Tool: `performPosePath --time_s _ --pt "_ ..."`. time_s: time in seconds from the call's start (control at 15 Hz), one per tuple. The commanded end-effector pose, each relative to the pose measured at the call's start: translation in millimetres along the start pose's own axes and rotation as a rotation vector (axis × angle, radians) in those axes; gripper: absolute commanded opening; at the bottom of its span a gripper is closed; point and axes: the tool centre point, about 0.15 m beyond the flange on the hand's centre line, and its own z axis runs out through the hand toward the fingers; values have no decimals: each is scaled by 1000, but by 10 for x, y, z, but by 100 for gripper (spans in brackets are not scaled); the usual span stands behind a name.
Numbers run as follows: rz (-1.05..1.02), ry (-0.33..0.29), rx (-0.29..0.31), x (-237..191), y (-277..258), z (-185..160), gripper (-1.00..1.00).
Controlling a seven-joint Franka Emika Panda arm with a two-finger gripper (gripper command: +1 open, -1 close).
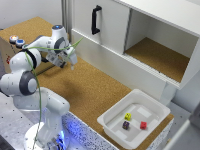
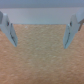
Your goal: Go towards the yellow block and grasp it
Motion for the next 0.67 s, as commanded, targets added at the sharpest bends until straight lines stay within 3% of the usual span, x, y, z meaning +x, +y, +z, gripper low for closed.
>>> performPosePath --time_s 0.0,0.2,0.47,0.53,0.6 --pt "32 52 77 161 1195 55 100" --pt "136 35 43 267 1742 19 100" --pt "285 -82 -17 221 2649 135 100" --pt "304 -98 3 210 2831 178 100" --pt "294 -98 -37 211 2976 179 100"
